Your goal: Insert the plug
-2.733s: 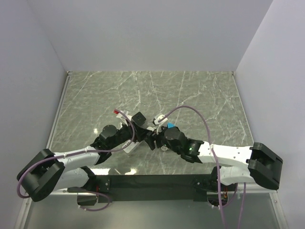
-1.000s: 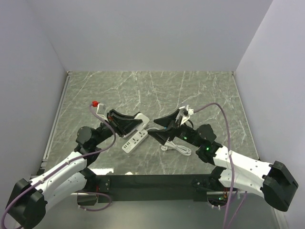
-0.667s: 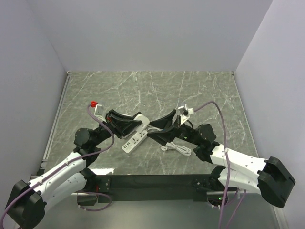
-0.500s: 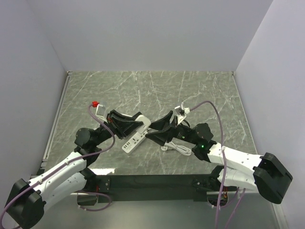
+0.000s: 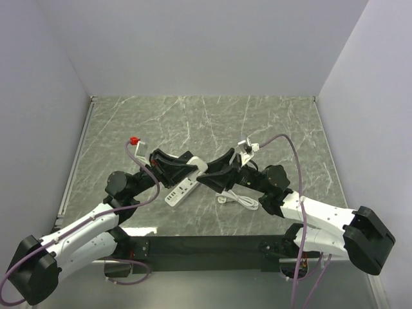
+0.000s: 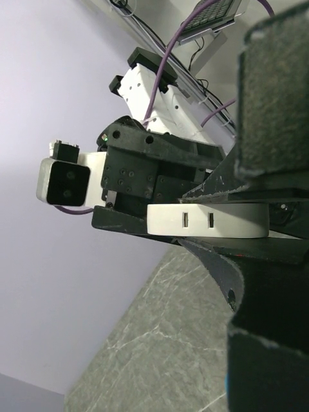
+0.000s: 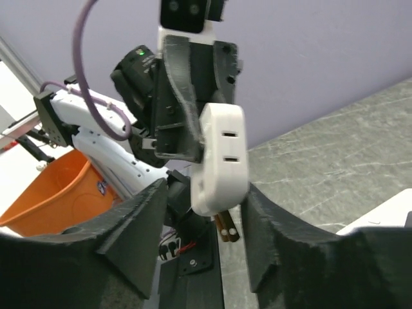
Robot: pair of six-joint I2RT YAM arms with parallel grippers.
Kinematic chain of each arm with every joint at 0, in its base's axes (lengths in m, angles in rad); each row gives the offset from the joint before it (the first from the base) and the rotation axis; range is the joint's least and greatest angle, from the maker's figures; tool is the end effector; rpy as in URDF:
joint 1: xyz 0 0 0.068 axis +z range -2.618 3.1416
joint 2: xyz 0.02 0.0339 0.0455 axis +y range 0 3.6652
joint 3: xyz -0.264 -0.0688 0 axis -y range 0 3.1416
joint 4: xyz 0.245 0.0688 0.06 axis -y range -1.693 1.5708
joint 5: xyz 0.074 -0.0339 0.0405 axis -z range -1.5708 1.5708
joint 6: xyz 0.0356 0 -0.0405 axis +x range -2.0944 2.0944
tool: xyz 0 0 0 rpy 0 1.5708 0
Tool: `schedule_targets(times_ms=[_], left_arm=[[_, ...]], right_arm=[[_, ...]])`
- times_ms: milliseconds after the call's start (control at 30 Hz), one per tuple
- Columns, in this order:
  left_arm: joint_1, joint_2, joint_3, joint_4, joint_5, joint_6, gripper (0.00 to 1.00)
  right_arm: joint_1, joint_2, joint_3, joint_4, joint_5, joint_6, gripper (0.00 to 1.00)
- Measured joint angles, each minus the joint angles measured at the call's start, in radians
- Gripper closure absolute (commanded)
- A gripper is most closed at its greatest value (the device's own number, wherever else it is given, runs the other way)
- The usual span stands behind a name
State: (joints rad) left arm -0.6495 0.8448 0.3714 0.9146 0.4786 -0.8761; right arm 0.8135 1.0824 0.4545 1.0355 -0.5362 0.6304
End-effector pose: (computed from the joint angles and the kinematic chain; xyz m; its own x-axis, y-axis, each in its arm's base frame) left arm 0.1379 -0.1253 0.2977 -0.4495 -0.5149 -0.7299 0.8172 0.0929 -0.5688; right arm 0.1418 0.1765 0.2927 -0.3382 0.3799 -0.8610 -0.9254 0.0319 0.3776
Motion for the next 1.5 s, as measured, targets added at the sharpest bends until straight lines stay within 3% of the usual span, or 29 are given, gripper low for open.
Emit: schedule_targets(times_ms=[33,67,100,133,167,633,667,733,767,800,833,967,1300,1500], left_arm=[[-0.003,0.002,0.002,0.002,-0.005,0.002,1.00],[-0.008,0.002,0.007,0.000,-0.007,0.007,1.00],[-0.012,0.003,0.011,0.000,-0.008,0.011,1.00],[-0.016,0.002,0.014,0.000,-0.013,0.021,1.00],[-0.019,0.001,0.017,0.003,-0.013,0.033,1.00],[-0.038,-0.011,0.047,-0.023,-0.056,0.127,0.99],[-0.039,-0.010,0.050,-0.026,-0.058,0.133,1.00],[-0.039,-0.010,0.058,-0.042,-0.059,0.146,1.00],[-0.040,-0.010,0.061,-0.050,-0.058,0.154,1.00],[-0.040,-0.011,0.065,-0.067,-0.058,0.164,1.00],[-0.041,-0.011,0.070,-0.085,-0.061,0.175,1.00],[-0.056,-0.005,0.088,-0.206,-0.084,0.220,1.00],[-0.056,-0.005,0.089,-0.330,-0.035,0.278,1.00],[-0.056,-0.005,0.093,-0.336,0.105,0.280,1.00]], right_arm=[[0.000,0.000,0.006,-0.007,0.002,0.000,0.50],[0.000,0.000,0.009,-0.013,0.002,0.000,0.65],[0.000,0.000,0.013,-0.022,0.005,-0.006,0.72],[-0.002,0.001,0.019,-0.040,0.015,-0.006,0.89],[-0.002,0.001,0.024,-0.045,0.016,0.006,0.96],[0.002,-0.016,0.082,-0.148,0.045,0.026,1.00],[0.002,-0.019,0.086,-0.158,0.050,0.022,0.98],[0.003,-0.026,0.090,-0.178,0.060,0.013,0.85],[0.005,-0.031,0.090,-0.191,0.067,0.005,0.66],[0.006,-0.037,0.091,-0.208,0.076,-0.003,0.57],[0.009,-0.043,0.094,-0.235,0.087,-0.022,0.36],[0.026,-0.064,0.109,-0.378,0.142,-0.131,0.12],[0.010,-0.292,0.094,-0.624,0.211,-0.351,0.09],[-0.023,-0.337,0.076,-0.674,0.171,-0.425,0.17]])
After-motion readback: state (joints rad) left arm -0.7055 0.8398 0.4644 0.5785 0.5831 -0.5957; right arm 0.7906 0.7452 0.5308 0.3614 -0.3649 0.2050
